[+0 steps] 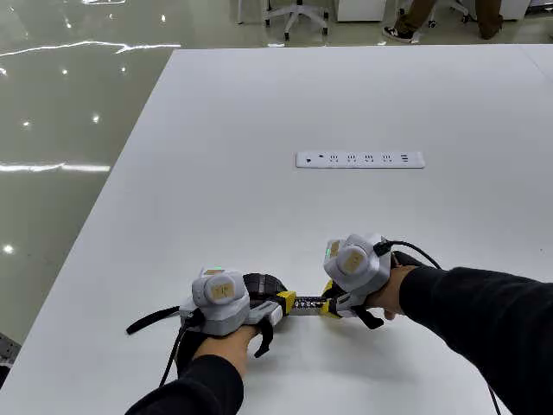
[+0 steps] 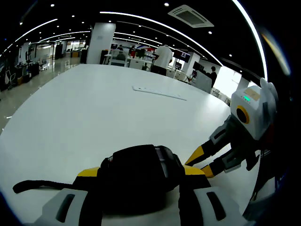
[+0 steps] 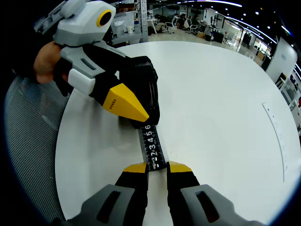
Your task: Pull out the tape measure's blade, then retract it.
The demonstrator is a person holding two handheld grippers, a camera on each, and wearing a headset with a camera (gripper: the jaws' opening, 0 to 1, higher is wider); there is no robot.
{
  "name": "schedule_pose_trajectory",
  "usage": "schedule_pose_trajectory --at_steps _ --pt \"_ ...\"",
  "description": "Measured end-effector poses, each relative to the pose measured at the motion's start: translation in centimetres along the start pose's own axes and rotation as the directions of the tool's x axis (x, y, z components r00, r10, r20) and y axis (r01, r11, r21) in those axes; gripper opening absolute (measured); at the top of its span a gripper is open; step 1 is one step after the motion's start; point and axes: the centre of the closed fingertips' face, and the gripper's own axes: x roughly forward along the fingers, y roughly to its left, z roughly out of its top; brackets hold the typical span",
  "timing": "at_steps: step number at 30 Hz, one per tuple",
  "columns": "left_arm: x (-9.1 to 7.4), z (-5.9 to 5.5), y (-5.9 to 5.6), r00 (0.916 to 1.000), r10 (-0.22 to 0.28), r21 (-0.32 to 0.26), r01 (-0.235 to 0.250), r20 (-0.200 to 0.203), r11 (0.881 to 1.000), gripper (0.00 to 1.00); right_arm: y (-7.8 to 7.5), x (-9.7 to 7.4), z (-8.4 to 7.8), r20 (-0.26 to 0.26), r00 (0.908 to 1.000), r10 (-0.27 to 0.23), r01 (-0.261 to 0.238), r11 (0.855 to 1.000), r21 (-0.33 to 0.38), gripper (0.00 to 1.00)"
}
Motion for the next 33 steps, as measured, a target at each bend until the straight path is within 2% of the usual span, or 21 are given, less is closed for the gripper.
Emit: schedule_pose_trajectory --at_steps 33 --pt "0.0 0.0 0.0 0.9999 -0.01 -0.016 0.01 -0.001 1.0 0.61 0.5 1.0 1.2 0.043 0.999 -0.008 0.008 1.0 0.01 0.1"
